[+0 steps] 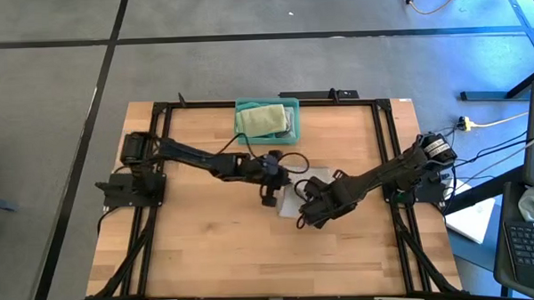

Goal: Fold microfiber towels
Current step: Fold the gray towel

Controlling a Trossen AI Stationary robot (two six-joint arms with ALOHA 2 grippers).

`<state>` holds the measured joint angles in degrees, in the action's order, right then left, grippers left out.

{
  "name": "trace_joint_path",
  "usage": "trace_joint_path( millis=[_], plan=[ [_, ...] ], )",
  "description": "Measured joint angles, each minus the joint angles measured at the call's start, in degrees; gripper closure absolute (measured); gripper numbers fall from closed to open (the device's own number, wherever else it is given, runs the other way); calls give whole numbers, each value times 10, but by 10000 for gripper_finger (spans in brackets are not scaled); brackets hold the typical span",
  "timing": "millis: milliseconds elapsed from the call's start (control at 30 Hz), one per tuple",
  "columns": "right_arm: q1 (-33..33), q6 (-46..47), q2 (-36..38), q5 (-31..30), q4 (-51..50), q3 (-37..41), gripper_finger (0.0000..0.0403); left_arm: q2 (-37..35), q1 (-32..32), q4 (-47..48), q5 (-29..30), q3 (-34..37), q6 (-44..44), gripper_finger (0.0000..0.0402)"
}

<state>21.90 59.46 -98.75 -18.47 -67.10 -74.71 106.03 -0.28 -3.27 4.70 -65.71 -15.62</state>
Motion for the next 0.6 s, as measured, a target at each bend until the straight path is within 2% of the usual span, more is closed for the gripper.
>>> trace_joint_path(
  millis=[133,267,500,600],
  plan=[
    [-11,-28,11,-6,0,27,393,12,23,31,26,-21,0,401],
    [-22,-28,41,-19,16,70,393,12,51,50,21,-22,3,401],
    [-67,-96,129,-7,132,169,393,12,69,67,2,-22,2,401],
    [-95,-140,157,32,192,210,393,12,68,69,3,-22,1,401]
  ],
)
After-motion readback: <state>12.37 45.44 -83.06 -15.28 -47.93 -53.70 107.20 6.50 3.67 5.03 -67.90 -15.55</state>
